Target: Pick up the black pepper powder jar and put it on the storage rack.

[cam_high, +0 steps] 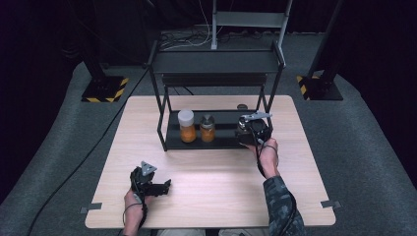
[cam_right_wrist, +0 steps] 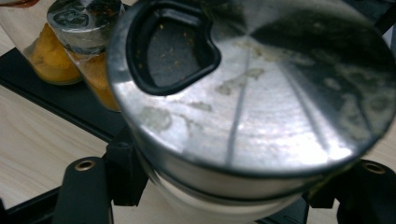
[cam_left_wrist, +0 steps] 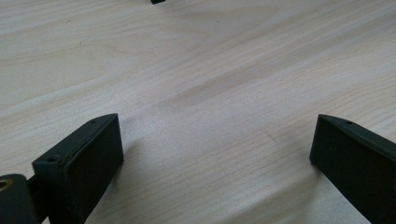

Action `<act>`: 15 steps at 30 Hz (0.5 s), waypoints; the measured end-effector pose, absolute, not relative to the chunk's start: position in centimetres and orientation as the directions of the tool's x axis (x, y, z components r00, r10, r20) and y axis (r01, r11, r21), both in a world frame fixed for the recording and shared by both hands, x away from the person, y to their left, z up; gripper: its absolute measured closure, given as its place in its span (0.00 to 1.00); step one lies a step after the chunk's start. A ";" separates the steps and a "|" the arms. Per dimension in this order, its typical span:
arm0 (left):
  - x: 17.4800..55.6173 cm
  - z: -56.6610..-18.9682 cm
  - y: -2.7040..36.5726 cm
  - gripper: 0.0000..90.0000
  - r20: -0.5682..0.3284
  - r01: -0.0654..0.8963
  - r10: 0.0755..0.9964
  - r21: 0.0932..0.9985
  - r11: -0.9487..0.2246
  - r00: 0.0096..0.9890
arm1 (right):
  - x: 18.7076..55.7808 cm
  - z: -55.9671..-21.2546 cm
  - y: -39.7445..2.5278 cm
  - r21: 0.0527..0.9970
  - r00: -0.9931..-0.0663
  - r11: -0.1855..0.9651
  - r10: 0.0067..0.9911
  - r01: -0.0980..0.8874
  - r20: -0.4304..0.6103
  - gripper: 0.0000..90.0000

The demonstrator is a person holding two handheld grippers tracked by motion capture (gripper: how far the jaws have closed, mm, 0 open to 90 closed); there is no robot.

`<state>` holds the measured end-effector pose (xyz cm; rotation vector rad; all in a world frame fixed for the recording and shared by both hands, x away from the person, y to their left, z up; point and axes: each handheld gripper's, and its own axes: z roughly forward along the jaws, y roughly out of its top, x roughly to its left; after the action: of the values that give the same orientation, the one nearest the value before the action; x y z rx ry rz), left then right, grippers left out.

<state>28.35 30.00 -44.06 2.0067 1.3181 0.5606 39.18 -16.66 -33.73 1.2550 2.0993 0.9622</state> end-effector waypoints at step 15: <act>28.3 -44.1 30.0 0.03 -0.005 0.632 0.917 0.726 -0.271 0.399 | 39.9 -33.7 -16.6 0.773 -0.443 0.323 0.894 0.546 -0.060 0.34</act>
<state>28.34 30.00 -44.08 2.0060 1.3178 0.5612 39.91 -16.59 -33.75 1.2669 2.1085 0.9529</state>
